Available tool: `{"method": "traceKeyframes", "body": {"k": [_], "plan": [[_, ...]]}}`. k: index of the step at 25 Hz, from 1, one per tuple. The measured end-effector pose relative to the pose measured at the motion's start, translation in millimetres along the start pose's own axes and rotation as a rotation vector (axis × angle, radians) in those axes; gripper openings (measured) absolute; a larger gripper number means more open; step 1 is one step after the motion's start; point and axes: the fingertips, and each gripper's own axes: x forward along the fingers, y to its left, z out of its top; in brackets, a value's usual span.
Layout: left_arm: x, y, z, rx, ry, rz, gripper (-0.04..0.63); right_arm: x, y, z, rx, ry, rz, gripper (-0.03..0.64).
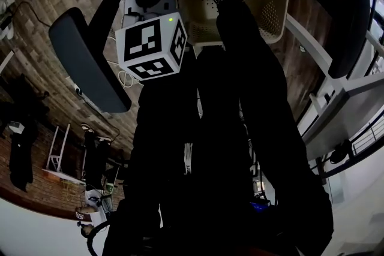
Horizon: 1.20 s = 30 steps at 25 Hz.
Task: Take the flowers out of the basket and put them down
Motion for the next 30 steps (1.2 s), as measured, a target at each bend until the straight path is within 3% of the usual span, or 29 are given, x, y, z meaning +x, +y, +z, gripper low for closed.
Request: {"method": "traceKeyframes", "body": {"k": [6,12,24,30], "plan": [[-16.2,4.3,1.5,0.014,-0.021,0.002,-0.003,-23.5,4.1,10.2,-0.066,-0.069,0.053,0.523],[-46.4,-4.5,20.8,0.027,-0.04,-0.007,-0.003,-89.0,14.3,48.5,-0.093,-0.136,0.087,0.523],[-179.0,-73.5,115.4,0.078,-0.089,-0.076,-0.003,-316.5,-7.8,158.6,0.017,-0.232,0.059,0.522],[-239.0,-127.0,143.2,0.126,-0.082,-0.167,-0.003,-424.5,-42.6,194.0,0.062,-0.278,-0.033,0.522]]}}
